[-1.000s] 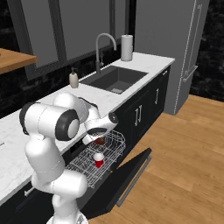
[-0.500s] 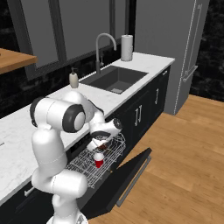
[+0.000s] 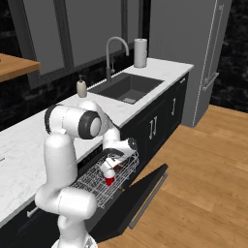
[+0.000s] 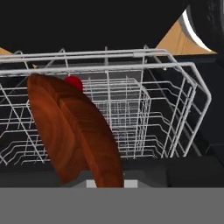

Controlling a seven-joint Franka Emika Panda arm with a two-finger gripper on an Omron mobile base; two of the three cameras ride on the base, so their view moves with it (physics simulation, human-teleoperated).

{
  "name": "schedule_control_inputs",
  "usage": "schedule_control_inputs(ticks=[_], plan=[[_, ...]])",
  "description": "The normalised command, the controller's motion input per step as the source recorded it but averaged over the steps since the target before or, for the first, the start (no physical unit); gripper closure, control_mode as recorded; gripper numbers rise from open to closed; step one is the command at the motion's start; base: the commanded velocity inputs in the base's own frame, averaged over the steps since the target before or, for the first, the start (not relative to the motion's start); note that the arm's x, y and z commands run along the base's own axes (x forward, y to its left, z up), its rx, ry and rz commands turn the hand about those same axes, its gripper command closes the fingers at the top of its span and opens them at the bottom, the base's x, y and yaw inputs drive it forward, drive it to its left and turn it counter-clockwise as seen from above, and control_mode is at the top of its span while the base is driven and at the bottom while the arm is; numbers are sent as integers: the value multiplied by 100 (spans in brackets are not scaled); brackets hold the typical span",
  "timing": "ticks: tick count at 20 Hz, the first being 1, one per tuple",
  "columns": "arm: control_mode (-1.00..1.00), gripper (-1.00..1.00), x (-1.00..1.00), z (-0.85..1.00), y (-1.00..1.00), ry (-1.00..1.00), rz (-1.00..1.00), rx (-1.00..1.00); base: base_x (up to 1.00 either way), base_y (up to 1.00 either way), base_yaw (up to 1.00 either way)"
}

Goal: Pick up the cup and bowl from the counter, place them in the dishwasher, and close the dishwasher door.

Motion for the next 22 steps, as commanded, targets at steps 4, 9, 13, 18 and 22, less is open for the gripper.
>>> schedule_control_inputs(ticks=[4,9,13,18,22], plan=[[-100,100,30,-44,0,0,0,0,0,0,0],[-100,100,32,-40,0,0,0,0,0,0,0],[-100,100,34,-45,0,0,0,0,0,0,0],[-100,100,34,-44,0,-1,1,0,0,0,0],[-100,100,36,-44,1,-3,1,0,0,0,0]])
